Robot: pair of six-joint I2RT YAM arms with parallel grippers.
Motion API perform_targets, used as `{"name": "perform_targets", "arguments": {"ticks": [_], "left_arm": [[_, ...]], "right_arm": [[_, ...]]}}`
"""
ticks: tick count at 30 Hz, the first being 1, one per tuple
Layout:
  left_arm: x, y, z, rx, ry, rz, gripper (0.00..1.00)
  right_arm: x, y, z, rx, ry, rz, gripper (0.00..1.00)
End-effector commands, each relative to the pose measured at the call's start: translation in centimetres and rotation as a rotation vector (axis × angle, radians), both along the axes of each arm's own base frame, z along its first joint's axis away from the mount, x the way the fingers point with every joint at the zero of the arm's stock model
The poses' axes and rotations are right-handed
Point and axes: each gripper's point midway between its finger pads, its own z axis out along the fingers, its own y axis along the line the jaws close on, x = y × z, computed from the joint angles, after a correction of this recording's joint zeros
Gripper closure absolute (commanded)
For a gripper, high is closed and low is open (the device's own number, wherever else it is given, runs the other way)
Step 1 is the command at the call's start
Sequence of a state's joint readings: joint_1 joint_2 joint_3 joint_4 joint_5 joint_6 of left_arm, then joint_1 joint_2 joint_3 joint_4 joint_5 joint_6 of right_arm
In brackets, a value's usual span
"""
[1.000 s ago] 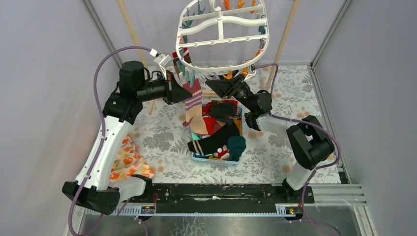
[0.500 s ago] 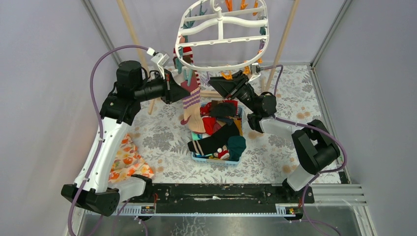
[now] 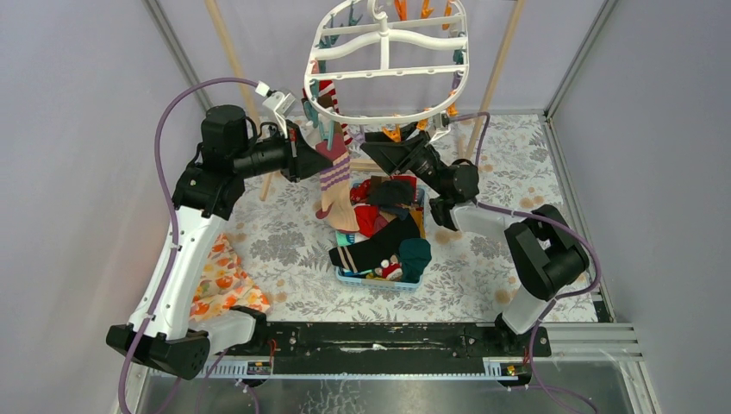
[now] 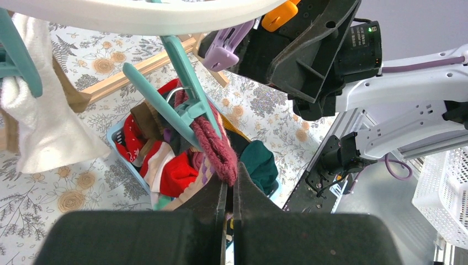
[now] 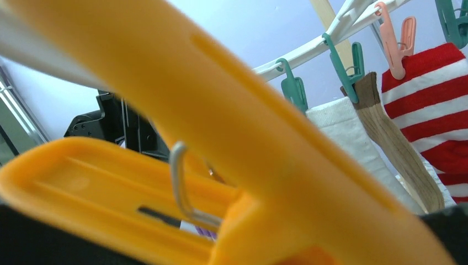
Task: Clip the socks to the hanger
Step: Open the clamp at the hanger.
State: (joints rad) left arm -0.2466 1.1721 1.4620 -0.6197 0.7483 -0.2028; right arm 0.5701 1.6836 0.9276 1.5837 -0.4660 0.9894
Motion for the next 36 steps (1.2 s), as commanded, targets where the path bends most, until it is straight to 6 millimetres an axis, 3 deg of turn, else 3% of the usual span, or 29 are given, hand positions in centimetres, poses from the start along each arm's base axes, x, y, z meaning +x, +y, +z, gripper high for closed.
{"name": "perform_targets", "arguments": {"ticks": [1, 7, 18, 23, 26, 29, 30, 33, 36], "left_arm": [[-0.6, 0.2, 2.0, -0.012, -0.059, -0.008, 1.00], [-0.7, 0.2, 2.1, -0.014, -0.058, -0.010, 1.00], [0.4, 1.2, 1.8, 0.035, -0.091, 0.062, 1.00], [3.3, 3.8, 1.4, 0.132, -0.150, 0.245, 1.00], [5.0, 5.6, 1.4, 0.196, -0.195, 0.354, 0.80], [5.3, 5.9, 1.7, 0.209, -0.208, 0.369, 0.45], [5.2, 5.7, 1.9, 0.204, -0.210, 0.361, 0.38], [4.3, 5.1, 2.7, 0.184, -0.216, 0.318, 0.29], [3.1, 4.4, 3.8, 0.145, -0.206, 0.268, 0.27]], "right_arm": [[-1.2, 0.6, 2.9, 0.032, -0.146, 0.003, 0.29], [-1.5, 0.7, 3.6, 0.070, -0.172, 0.020, 0.30], [-2.5, -0.5, 4.2, 0.086, -0.200, -0.021, 0.82], [-2.4, -0.2, 4.7, 0.065, -0.210, -0.086, 0.94], [-2.1, 0.9, 4.3, 0.016, -0.206, -0.135, 0.96], [-1.7, 1.5, 4.1, -0.010, -0.195, -0.190, 0.98], [-1.4, 1.5, 4.1, -0.011, -0.185, -0.216, 0.98], [-0.9, 1.7, 3.9, -0.038, -0.177, -0.283, 0.99], [-0.8, 2.4, 3.6, -0.094, -0.180, -0.343, 0.99]]}}
